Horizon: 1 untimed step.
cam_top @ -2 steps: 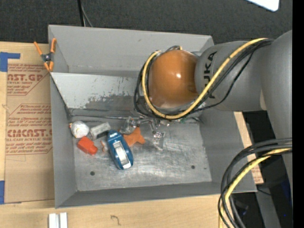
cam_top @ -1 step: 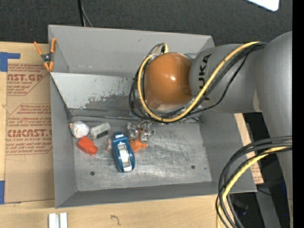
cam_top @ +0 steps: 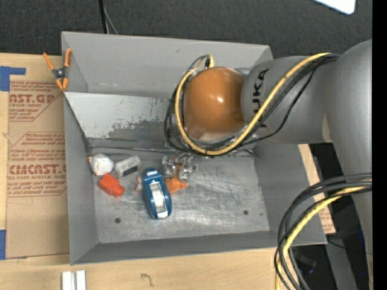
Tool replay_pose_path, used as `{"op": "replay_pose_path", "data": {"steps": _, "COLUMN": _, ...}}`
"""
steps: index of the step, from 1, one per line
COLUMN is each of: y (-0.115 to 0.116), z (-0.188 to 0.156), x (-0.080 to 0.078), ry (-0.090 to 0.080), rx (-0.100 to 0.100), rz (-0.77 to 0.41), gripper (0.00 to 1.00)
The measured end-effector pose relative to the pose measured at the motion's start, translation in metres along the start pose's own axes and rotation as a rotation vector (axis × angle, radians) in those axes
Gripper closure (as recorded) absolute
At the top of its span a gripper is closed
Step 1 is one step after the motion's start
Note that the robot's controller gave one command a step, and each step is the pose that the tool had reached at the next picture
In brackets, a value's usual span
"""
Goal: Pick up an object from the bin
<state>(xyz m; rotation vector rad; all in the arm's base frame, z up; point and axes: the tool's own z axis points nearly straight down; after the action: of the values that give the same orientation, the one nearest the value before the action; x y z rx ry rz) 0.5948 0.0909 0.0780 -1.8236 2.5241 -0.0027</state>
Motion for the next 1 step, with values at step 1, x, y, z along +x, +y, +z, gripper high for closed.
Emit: {"op": "replay_pose_path", "data": {"steps": 1, "y": 0.0036, "z": -0.0004, "x": 0.0006, "ry": 0.000, "rx": 0.005, "rz": -0.020, "gripper": 1.00}}
